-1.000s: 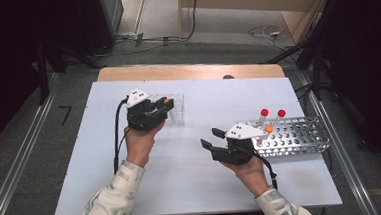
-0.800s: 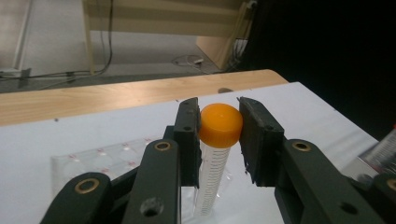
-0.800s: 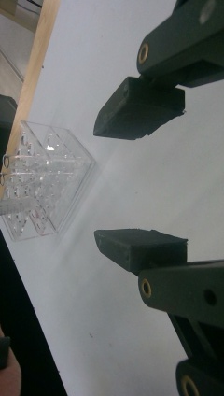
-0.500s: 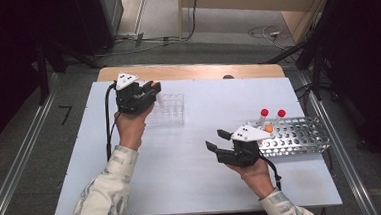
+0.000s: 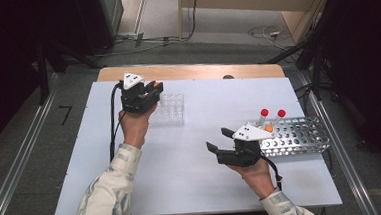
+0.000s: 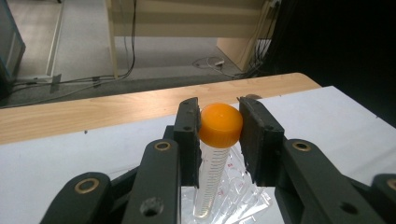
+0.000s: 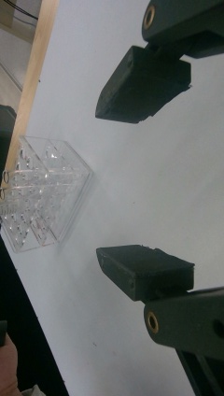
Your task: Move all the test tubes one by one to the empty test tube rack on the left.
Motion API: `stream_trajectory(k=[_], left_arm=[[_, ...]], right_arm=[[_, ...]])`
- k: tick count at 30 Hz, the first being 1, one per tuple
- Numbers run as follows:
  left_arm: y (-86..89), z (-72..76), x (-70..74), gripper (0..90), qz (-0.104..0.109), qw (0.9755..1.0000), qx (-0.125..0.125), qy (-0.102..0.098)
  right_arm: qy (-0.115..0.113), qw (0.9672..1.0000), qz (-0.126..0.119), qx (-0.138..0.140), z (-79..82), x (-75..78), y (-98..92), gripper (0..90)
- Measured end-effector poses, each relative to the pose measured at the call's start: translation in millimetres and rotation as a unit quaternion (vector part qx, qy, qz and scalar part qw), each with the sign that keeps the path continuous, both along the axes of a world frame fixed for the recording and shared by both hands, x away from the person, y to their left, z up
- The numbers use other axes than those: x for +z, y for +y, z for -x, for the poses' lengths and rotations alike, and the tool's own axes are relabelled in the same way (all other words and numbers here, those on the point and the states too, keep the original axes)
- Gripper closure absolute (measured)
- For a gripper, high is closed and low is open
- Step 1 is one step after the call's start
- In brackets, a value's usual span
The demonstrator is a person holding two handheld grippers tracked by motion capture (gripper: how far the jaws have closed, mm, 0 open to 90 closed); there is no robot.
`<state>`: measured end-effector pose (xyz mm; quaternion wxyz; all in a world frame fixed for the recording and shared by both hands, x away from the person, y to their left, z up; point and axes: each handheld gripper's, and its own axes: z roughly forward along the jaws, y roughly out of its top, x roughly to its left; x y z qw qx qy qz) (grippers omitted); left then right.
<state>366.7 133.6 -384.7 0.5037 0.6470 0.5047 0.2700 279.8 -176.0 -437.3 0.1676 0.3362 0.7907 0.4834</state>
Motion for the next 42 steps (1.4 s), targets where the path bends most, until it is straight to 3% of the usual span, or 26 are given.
stream_trajectory(k=[3, 7, 12, 17, 26, 32, 38, 42], left_arm=[[-4.2, -0.3, -2.2, 70.2, -0.005, 1.0, -0.003, 0.002], [-13.4, 0.2, -6.8, 70.1, -0.033, 0.9994, 0.002, -0.002], [-17.2, 0.4, -17.7, 70.0, -0.045, 0.999, 0.009, 0.002], [-15.7, 0.6, -27.0, 70.0, -0.038, 0.9991, 0.015, 0.007], [-18.3, 1.3, -37.6, 69.1, -0.049, 0.9985, 0.015, 0.018], [-17.5, 1.3, -40.9, 68.3, -0.046, 0.9986, 0.019, 0.017], [-14.6, 3.3, -37.1, 63.2, -0.034, 0.9992, 0.021, 0.009], [-12.9, 5.9, -35.1, 51.7, -0.019, 0.9996, 0.019, 0.012]], right_arm=[[0.002, 1.0, 0.0, -0.001, 0.4, -0.2, 0.1, 25.7], [0.002, 1.0, 0.0, -0.004, 0.3, -0.6, -0.1, 25.5], [0.0, 1.0, 0.0, -0.003, 0.4, -1.0, -0.9, 25.2], [0.0, 1.0, 0.0, -0.004, 0.2, -1.4, -1.3, 25.1], [0.0, 1.0, 0.0, -0.004, 0.7, -2.2, -0.5, 25.1], [0.011, 0.9999, -0.008, 0.001, 0.3, -3.1, -0.6, 22.9], [0.019, 0.9998, -0.004, 0.003, 0.2, -5.0, 2.1, 17.5], [0.014, 0.9999, 0.001, -0.004, 2.7, -4.5, 2.8, 16.1]])
